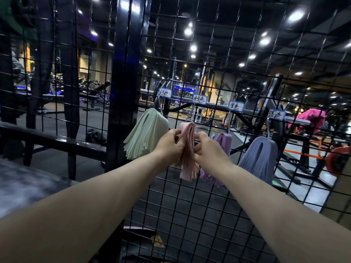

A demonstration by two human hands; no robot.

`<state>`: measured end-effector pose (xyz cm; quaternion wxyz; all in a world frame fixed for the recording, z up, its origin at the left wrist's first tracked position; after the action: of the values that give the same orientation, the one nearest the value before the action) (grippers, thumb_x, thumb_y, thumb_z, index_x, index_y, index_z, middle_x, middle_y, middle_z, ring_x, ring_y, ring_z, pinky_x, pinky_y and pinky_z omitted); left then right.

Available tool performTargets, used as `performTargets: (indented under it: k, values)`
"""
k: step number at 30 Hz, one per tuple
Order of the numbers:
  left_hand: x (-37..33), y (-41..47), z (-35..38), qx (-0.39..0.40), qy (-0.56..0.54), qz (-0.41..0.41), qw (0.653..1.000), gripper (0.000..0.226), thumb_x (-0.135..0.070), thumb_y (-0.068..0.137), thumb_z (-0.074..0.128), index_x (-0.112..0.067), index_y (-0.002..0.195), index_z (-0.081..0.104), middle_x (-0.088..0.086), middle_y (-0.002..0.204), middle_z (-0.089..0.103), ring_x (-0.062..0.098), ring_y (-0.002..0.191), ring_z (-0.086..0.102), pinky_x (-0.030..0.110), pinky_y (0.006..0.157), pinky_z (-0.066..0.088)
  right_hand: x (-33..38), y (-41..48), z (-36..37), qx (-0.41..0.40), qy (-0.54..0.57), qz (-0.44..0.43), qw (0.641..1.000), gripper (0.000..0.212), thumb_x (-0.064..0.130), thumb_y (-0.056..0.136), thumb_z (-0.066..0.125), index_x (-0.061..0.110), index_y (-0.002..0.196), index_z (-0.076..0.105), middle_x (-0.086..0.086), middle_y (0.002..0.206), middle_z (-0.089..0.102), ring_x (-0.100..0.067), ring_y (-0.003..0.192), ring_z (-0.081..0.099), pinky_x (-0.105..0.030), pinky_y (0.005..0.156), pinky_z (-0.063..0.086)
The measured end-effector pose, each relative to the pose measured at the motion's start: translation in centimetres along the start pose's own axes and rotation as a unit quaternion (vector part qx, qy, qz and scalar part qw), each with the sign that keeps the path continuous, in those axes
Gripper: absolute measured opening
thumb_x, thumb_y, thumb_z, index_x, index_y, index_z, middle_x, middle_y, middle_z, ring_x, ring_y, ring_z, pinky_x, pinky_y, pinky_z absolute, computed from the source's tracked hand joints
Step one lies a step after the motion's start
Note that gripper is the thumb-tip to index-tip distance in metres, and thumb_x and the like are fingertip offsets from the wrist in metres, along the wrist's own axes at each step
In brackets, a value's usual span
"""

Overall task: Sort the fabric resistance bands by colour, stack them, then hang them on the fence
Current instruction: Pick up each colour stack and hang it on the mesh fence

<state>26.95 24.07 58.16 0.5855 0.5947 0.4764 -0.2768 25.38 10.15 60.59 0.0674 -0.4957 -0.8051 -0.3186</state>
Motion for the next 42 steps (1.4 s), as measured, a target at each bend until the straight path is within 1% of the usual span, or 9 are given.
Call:
performTargets:
  k: [4,6,10,15,25,28,31,34,42]
  values:
    - [-0.4,-0.1,0.0,-0.007,0.031,0.008,0.999,0.032,-0.030,0.100,0.051,-0.010,0.125,0.056,0.011,0.093,0.070,0.023,0.069,0.068,0.036,0.056,0.057,-0.2,0.0,0.1,-0.007,-0.014,0.007,1.000,0.045,0.006,0.089,0.059,0.025,0.126,0.042,-0.001,0.093,0.065,-0.019,0.079,0.066,-0.035,0.060,0.059]
    - [-0.5,-0.2,0.1,-0.014,0.029,0.006,0.999,0.030,-0.029,0.100,0.052,-0.010,0.123,0.056,0.013,0.095,0.070,0.029,0.073,0.069,0.041,0.059,0.058,0.0,0.0,0.1,-0.009,-0.018,0.007,1.000,0.042,0.006,0.090,0.058,0.024,0.124,0.042,-0.002,0.092,0.064,-0.020,0.080,0.065,-0.033,0.058,0.057]
    - [-0.9,-0.1,0.0,-0.019,0.055,0.019,0.998,0.040,-0.026,0.099,0.052,-0.009,0.134,0.047,0.009,0.104,0.067,0.015,0.080,0.065,0.018,0.061,0.052,0.4,0.1,0.2,-0.011,-0.024,0.008,1.000,0.035,0.007,0.089,0.054,0.021,0.120,0.043,-0.004,0.094,0.064,-0.025,0.087,0.062,-0.038,0.071,0.052]
    - [-1.3,0.0,0.2,-0.006,0.050,0.017,0.999,0.047,-0.029,0.095,0.062,-0.009,0.134,0.047,0.009,0.108,0.067,0.024,0.098,0.066,0.042,0.090,0.056,1.0,0.4,-0.2,-0.013,-0.016,0.011,1.000,0.023,0.012,0.094,0.053,0.023,0.111,0.042,0.002,0.087,0.058,-0.019,0.078,0.060,-0.032,0.065,0.048]
    - [-1.1,0.5,0.0,-0.011,0.080,0.019,0.997,0.042,-0.028,0.092,0.065,-0.011,0.129,0.055,0.007,0.109,0.068,0.022,0.096,0.067,0.042,0.089,0.057,1.1,0.4,-0.5,-0.020,-0.034,0.030,0.999,0.025,0.010,0.092,0.052,0.019,0.113,0.043,-0.005,0.093,0.060,-0.025,0.084,0.062,-0.034,0.068,0.048]
    - [-1.1,0.4,-0.2,-0.006,0.083,0.023,0.996,0.039,-0.027,0.095,0.061,-0.011,0.129,0.055,0.008,0.107,0.069,0.023,0.092,0.068,0.041,0.083,0.059,1.2,0.1,-0.6,-0.025,-0.034,0.019,0.999,0.033,0.005,0.092,0.050,0.016,0.120,0.038,-0.006,0.094,0.058,-0.025,0.082,0.058,-0.032,0.069,0.041]
    - [-1.5,0.2,-0.2,0.003,0.093,0.025,0.995,0.019,-0.018,0.097,0.050,-0.008,0.109,0.060,0.011,0.090,0.069,0.029,0.078,0.068,0.039,0.068,0.060,1.6,-0.3,-0.6,-0.033,-0.044,-0.021,0.998,0.045,0.002,0.093,0.047,0.021,0.129,0.029,-0.007,0.094,0.055,-0.020,0.074,0.051,-0.032,0.070,0.038]
    - [-1.6,0.2,-0.3,0.006,0.096,0.011,0.995,0.021,-0.010,0.095,0.040,-0.004,0.102,0.059,0.014,0.078,0.062,0.030,0.065,0.061,0.038,0.056,0.053,1.9,-0.3,-0.2,-0.030,-0.052,-0.038,0.997,0.033,0.008,0.098,0.042,0.031,0.121,0.037,-0.008,0.102,0.054,-0.026,0.083,0.056,-0.038,0.070,0.045]
    - [-2.3,0.2,-0.9,-0.019,0.091,0.051,0.994,0.047,-0.005,0.094,0.037,-0.022,0.136,0.050,0.016,0.096,0.067,0.022,0.070,0.056,0.037,0.068,0.053,2.2,0.1,-0.3,-0.091,-0.128,-0.056,0.986,0.022,0.021,0.098,0.051,0.022,0.120,0.054,-0.007,0.102,0.053,-0.025,0.087,0.061,-0.033,0.068,0.050]
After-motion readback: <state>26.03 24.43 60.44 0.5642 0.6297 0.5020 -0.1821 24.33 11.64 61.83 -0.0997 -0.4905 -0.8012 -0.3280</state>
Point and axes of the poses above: each hand's wrist, its own y-axis towards the middle knuckle, its own z-axis out of the palm, x = y × z, the point moved 5 cm from there along y, towards the middle knuckle
